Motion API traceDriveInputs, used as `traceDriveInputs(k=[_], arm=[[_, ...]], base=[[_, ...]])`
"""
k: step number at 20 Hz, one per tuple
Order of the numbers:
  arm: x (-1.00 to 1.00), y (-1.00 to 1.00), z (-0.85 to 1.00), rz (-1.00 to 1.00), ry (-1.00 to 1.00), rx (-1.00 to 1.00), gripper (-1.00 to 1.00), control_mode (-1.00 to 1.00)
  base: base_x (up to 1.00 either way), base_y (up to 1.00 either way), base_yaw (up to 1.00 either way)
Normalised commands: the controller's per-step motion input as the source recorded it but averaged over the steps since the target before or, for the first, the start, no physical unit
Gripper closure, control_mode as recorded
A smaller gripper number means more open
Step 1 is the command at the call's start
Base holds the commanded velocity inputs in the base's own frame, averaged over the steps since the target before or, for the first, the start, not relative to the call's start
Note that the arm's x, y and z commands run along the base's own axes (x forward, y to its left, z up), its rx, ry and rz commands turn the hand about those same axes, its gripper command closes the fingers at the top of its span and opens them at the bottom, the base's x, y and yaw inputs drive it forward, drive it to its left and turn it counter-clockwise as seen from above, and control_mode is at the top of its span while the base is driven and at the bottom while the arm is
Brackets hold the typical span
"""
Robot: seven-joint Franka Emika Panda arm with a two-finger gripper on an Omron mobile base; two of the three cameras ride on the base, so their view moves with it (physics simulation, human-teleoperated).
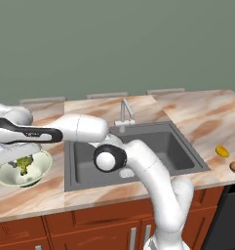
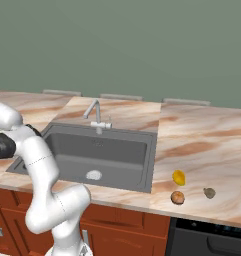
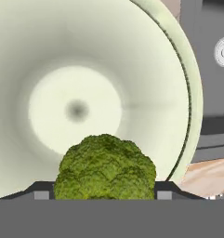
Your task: There is a mixed pile of frozen fruits and vegetables on the counter. Locate all the frozen vegetables and place the items in a bowl on the counter. Take all the frozen fruits and defrost them in a running sink.
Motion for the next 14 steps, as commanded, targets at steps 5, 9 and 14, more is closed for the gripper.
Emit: traceDriveInputs(k=[5, 9, 14], arm=[[0.18, -0.35, -0.58, -0.09, 0.03, -0.02, 1.0, -1.0], [0.0, 0.0, -0.21, -0.01, -0.04, 0.0, 1.0, -1.0], [0.0, 0.08, -0.28, 0.0, -0.01, 0.0, -1.0, -1.0]], base=[[0.0, 0.0, 0.0], [0.0, 0.0, 0.0], [0.0, 0.0, 0.0]])
